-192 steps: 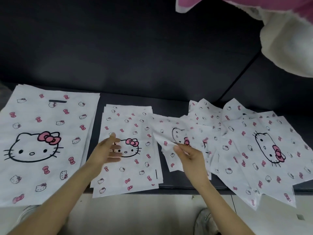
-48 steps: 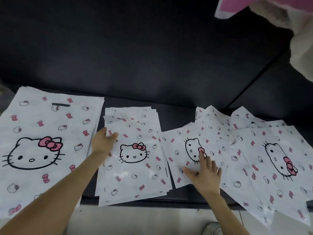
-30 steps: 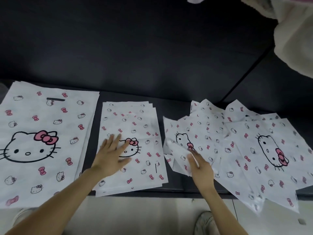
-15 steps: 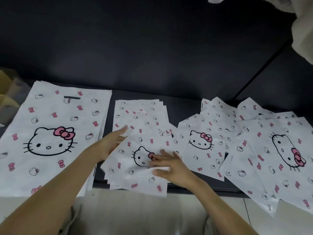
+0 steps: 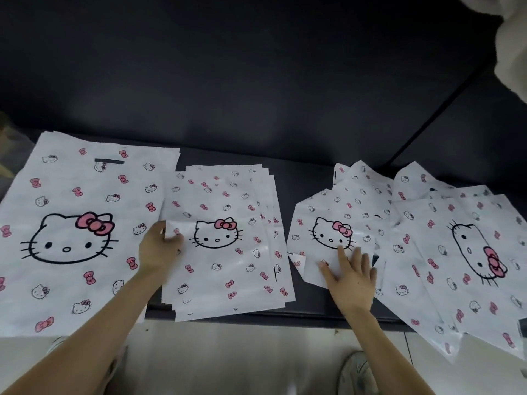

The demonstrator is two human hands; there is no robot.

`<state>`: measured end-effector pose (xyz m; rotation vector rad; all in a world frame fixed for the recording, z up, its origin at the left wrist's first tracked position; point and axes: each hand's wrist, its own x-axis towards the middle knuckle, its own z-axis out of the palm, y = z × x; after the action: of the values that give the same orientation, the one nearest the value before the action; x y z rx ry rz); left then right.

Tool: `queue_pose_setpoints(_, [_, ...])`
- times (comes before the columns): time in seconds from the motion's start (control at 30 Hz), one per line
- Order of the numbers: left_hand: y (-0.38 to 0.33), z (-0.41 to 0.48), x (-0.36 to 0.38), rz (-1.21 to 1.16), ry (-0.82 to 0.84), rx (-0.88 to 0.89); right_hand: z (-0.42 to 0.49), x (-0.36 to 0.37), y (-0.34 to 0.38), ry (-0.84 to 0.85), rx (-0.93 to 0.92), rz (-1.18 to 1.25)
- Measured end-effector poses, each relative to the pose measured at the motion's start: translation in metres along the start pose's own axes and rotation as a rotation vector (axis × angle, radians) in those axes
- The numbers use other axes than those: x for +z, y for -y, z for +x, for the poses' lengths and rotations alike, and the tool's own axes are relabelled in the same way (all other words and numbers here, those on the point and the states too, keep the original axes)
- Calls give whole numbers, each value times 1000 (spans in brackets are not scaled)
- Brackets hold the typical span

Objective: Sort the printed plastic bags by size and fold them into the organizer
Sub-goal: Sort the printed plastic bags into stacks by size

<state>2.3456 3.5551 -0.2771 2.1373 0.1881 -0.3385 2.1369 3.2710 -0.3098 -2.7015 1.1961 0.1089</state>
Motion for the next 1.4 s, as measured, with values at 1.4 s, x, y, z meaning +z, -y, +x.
queue_pose_setpoints(1.4, [-67,-39,39,-437,263,-12,-30,-65,47,72,-216,705])
